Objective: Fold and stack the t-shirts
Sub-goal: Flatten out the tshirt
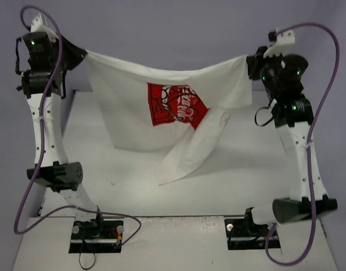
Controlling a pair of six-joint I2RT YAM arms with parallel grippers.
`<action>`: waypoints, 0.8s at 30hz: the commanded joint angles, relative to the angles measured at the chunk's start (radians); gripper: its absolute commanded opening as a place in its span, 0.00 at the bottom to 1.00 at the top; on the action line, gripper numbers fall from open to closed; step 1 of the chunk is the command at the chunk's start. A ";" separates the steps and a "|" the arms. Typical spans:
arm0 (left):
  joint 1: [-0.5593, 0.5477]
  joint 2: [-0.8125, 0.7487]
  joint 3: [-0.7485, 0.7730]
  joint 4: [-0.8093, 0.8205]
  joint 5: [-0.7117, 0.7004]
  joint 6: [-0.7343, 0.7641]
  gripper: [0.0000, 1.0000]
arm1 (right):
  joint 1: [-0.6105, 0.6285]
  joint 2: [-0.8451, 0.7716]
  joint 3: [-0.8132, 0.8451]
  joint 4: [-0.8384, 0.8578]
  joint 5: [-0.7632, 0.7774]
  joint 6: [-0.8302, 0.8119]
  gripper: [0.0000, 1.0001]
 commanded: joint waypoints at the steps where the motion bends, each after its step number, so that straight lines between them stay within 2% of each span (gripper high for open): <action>1: 0.015 0.200 0.306 0.070 0.127 -0.103 0.00 | -0.008 0.246 0.319 0.103 -0.041 -0.090 0.00; 2: 0.014 0.237 0.405 0.090 0.157 -0.130 0.00 | -0.008 0.316 0.436 0.103 -0.054 -0.088 0.00; 4: 0.014 0.216 0.445 0.136 0.175 -0.135 0.00 | -0.008 0.374 0.565 0.105 -0.089 -0.087 0.00; 8: 0.024 0.070 0.340 0.213 0.144 -0.072 0.00 | -0.005 0.342 0.597 0.105 -0.119 -0.123 0.00; 15: 0.077 -0.150 0.124 0.210 0.175 -0.049 0.00 | -0.006 0.088 0.354 0.139 -0.099 -0.174 0.00; 19: 0.077 -0.304 0.013 0.161 0.118 0.019 0.00 | -0.006 -0.098 0.184 0.140 -0.077 -0.183 0.00; 24: 0.074 -0.454 -0.052 0.067 0.036 0.070 0.00 | -0.005 -0.290 0.040 0.142 -0.031 -0.176 0.00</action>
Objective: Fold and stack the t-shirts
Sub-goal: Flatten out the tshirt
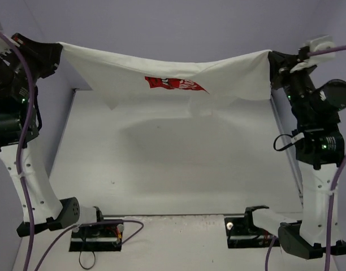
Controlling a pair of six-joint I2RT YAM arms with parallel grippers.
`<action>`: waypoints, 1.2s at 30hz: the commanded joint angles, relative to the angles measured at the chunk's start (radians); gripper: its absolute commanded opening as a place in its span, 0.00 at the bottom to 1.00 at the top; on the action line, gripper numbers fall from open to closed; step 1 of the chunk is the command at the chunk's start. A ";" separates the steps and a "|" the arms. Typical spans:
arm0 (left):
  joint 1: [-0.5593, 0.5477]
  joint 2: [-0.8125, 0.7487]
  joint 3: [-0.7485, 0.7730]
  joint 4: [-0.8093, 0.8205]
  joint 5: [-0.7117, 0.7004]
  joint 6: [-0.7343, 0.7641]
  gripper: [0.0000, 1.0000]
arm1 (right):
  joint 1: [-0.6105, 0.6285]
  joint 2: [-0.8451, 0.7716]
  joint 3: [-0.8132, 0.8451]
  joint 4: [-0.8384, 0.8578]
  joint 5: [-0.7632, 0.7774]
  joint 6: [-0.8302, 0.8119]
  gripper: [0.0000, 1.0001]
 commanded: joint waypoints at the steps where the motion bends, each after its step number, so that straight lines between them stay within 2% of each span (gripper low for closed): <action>1: -0.005 -0.152 -0.042 -0.025 -0.097 0.076 0.00 | -0.005 -0.162 -0.083 0.123 0.043 -0.004 0.00; 6: -0.017 -0.283 -0.095 -0.110 -0.204 0.119 0.00 | 0.006 -0.291 -0.123 0.123 0.021 0.016 0.00; 8: -0.056 -0.305 -0.079 -0.142 -0.238 0.147 0.00 | 0.015 -0.305 -0.107 0.122 0.019 0.017 0.00; 13: -0.086 -0.309 -0.064 -0.156 -0.262 0.169 0.00 | 0.045 -0.280 -0.067 0.118 0.026 0.037 0.00; 19: -0.091 -0.231 -0.218 -0.150 -0.255 0.152 0.00 | 0.046 -0.186 -0.140 0.115 0.088 0.084 0.00; 23: -0.091 -0.160 -0.370 -0.079 -0.307 0.152 0.00 | 0.044 -0.069 -0.191 0.118 0.126 0.104 0.00; 28: -0.091 -0.003 -0.484 0.008 -0.364 0.148 0.00 | 0.044 0.134 -0.265 0.140 0.135 0.115 0.00; 32: -0.094 0.102 -0.565 0.166 -0.400 0.139 0.00 | 0.044 0.318 -0.370 0.209 0.105 0.106 0.00; 36: -0.105 0.354 -0.589 0.289 -0.400 0.146 0.00 | 0.042 0.500 -0.415 0.329 0.091 0.070 0.00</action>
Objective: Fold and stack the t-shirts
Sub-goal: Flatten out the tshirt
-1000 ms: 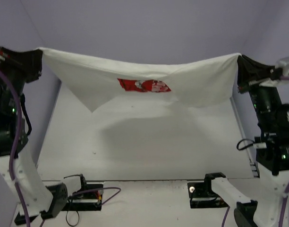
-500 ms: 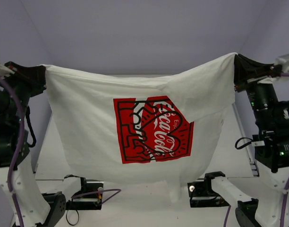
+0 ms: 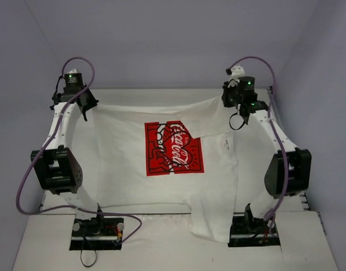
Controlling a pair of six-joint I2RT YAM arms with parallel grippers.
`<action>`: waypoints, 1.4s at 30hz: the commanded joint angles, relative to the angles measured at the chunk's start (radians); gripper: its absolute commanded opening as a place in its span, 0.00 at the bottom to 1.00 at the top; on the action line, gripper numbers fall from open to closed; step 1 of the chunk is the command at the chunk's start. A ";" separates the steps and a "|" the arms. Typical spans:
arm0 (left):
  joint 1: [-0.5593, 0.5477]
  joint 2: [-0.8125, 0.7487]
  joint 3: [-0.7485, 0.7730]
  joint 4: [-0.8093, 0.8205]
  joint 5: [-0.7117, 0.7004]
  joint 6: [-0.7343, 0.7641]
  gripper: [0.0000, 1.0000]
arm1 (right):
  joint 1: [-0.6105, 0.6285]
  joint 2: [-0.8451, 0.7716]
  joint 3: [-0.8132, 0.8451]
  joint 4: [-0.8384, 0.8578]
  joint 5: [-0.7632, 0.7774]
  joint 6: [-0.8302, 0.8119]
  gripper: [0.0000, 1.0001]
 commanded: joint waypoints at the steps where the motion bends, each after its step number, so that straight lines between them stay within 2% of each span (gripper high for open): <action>1: -0.013 0.160 0.053 0.255 -0.043 0.011 0.00 | 0.000 0.152 0.016 0.215 0.002 -0.049 0.00; 4: -0.022 0.341 0.158 0.268 -0.042 0.023 0.00 | -0.003 0.325 0.100 0.220 0.008 -0.078 0.00; 8: -0.023 0.504 0.338 0.258 -0.029 0.007 0.00 | -0.014 0.513 0.218 0.218 0.011 -0.101 0.00; 11: -0.027 0.677 0.512 0.242 -0.029 0.006 0.00 | -0.021 0.647 0.394 0.217 0.035 -0.098 0.00; 15: -0.030 0.783 0.698 0.264 -0.041 -0.003 0.02 | -0.022 0.802 0.630 0.218 0.132 -0.070 0.00; 17: -0.030 0.791 0.744 0.302 -0.041 -0.010 0.11 | -0.023 0.851 0.723 0.219 0.198 -0.060 0.05; 18: -0.030 0.790 0.765 0.319 -0.043 -0.016 0.25 | -0.023 0.882 0.798 0.220 0.263 -0.051 0.11; 19: -0.031 0.789 0.772 0.339 -0.043 -0.020 0.41 | -0.024 0.902 0.851 0.220 0.292 -0.049 0.25; 20: -0.030 0.789 0.793 0.358 -0.043 -0.023 0.60 | -0.026 0.924 0.909 0.220 0.319 -0.050 0.50; 22: -0.030 0.785 0.815 0.348 -0.043 -0.026 0.73 | -0.026 0.926 0.932 0.219 0.326 -0.059 0.66; 25: -0.030 0.721 0.794 0.290 -0.039 -0.004 0.77 | -0.025 0.823 0.809 0.219 0.324 -0.046 0.77; 28: -0.034 0.583 0.625 0.181 0.005 0.021 0.77 | -0.016 0.643 0.582 0.216 0.304 -0.003 0.77; 32: -0.080 0.306 0.317 0.028 -0.028 0.070 0.77 | 0.010 0.315 0.218 0.175 0.280 0.178 0.69; 34: -0.094 0.161 0.069 0.014 -0.054 0.048 0.77 | 0.044 0.185 0.011 0.150 0.280 0.228 0.63; 36: -0.137 0.067 -0.102 0.013 -0.069 0.021 0.77 | 0.080 0.097 -0.176 0.125 0.292 0.303 0.58; 37: -0.138 0.032 -0.166 0.013 -0.070 0.012 0.77 | 0.099 0.064 -0.181 0.105 0.293 0.305 0.55; 38: -0.169 -0.018 -0.268 0.011 -0.066 0.003 0.77 | 0.130 0.004 -0.267 0.074 0.315 0.365 0.54; 42: -0.284 -0.071 -0.402 -0.003 -0.089 -0.020 0.77 | 0.164 -0.101 -0.459 0.045 0.330 0.515 0.53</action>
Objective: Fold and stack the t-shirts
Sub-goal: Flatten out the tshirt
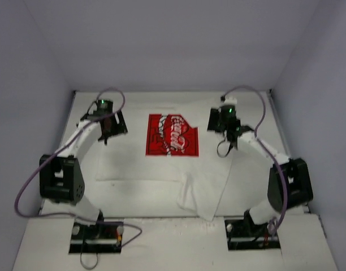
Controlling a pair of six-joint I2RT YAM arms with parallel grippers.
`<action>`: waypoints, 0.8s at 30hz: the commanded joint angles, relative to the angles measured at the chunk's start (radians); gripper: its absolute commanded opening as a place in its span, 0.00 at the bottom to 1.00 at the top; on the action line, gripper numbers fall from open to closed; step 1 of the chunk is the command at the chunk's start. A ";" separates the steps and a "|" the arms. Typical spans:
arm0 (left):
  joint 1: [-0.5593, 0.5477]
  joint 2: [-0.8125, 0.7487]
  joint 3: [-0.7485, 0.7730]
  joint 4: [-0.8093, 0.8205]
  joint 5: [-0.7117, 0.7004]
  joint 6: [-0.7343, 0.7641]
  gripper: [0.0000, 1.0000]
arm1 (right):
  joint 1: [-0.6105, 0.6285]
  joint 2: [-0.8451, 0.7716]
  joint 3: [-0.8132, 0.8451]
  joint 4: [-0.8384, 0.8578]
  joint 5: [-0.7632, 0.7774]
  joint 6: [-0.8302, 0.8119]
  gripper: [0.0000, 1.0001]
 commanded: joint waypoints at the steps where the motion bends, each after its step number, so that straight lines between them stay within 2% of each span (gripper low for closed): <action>1: -0.093 -0.033 -0.116 -0.016 -0.043 -0.052 0.77 | 0.017 -0.084 -0.189 -0.042 0.047 0.217 0.53; 7: -0.109 0.054 -0.178 -0.015 -0.035 -0.138 0.77 | 0.022 -0.118 -0.308 -0.077 0.087 0.283 0.52; 10: -0.110 0.130 -0.158 -0.010 -0.051 -0.142 0.77 | 0.011 -0.059 -0.294 -0.084 0.112 0.298 0.52; 14: -0.090 0.240 -0.078 -0.021 -0.039 -0.123 0.77 | -0.074 0.072 -0.246 -0.084 0.076 0.312 0.52; 18: -0.043 0.408 0.093 -0.031 -0.013 -0.096 0.77 | -0.116 0.200 -0.120 -0.087 0.120 0.265 0.52; 24: -0.009 0.558 0.359 -0.087 0.027 -0.037 0.77 | -0.174 0.391 0.111 -0.087 0.135 0.193 0.52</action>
